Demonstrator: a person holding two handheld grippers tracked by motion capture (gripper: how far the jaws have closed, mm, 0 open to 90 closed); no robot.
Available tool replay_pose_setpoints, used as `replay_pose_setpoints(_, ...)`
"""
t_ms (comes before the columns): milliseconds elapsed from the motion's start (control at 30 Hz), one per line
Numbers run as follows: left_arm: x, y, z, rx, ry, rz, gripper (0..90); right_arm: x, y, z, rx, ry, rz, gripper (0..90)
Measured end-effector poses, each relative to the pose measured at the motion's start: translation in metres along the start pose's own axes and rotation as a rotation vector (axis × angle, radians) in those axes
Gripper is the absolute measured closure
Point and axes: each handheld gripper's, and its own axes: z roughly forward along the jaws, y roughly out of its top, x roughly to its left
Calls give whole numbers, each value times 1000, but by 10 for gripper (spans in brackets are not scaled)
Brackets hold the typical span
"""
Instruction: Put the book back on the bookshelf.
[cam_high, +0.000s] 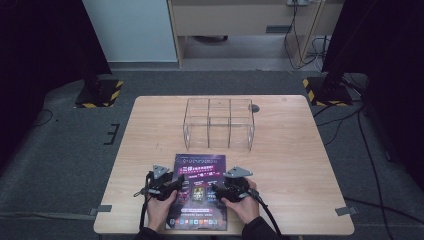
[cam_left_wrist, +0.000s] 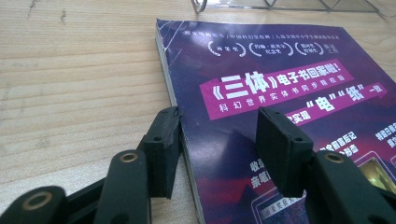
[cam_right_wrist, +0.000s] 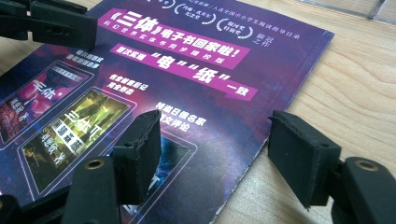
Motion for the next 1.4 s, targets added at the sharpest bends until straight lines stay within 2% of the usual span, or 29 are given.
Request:
replay_pose_setpoints(133,1,-1,-3,10,-13,-15,528,0,0,0,-2,-4,9,348)
replay_pose_setpoints(200,4,-3,-6,4,-45,-38,537,-2,0,0,-6,-4,25,348)
replay_pose_setpoints(233,4,-3,-6,4,-45,-38,541,-2,0,0,-6,-4,25,348)
replay_pose_setpoints(333,7,-4,-13,-22,-100,-54,541,-4,0,0,-13,3,46,348)
replay_pose_setpoints(367,7,-4,-13,-22,-100,-54,543,-5,0,0,-12,5,43,348)
replay_pose_setpoints(400,7,-3,-17,-55,-141,-61,546,-4,0,0,-12,4,44,348)
replay_pose_setpoints(433,6,-2,-20,-72,-164,-53,545,-4,0,0,-13,1,44,347)
replay_pose_setpoints(567,2,-2,-22,-86,-193,-36,536,-5,0,0,-12,5,43,347)
replay_pose_setpoints(633,1,-3,-21,-74,-204,-27,530,-5,0,0,-13,7,49,347)
replay_pose_setpoints(700,-3,-5,-15,-19,-219,4,522,-5,0,0,-12,8,46,347)
replay_pose_setpoints(733,-5,-7,-12,-5,-222,14,522,-5,0,0,-12,8,46,347)
replay_pose_setpoints(767,-12,-9,-8,8,-187,50,510,-5,0,0,-12,8,46,347)
replay_pose_setpoints(800,-14,-9,-7,6,-174,61,491,-5,0,0,-13,7,47,347)
replay_pose_setpoints(1000,-11,-7,-7,17,-171,39,538,-5,0,0,-13,8,51,347)
replay_pose_setpoints(1033,-10,-6,-7,29,-157,23,599,-5,0,0,-14,7,51,347)
replay_pose_setpoints(1100,-10,-6,-8,34,-158,15,625,-5,0,0,-13,7,48,347)
replay_pose_setpoints(1167,-10,-5,-9,32,-159,2,702,-5,0,0,-12,6,43,347)
replay_pose_setpoints(1367,-12,-1,-16,-8,-191,-10,824,-6,1,0,-12,8,54,345)
replay_pose_setpoints(1400,-13,0,-18,-18,-196,-6,838,-6,1,-1,-9,2,42,340)
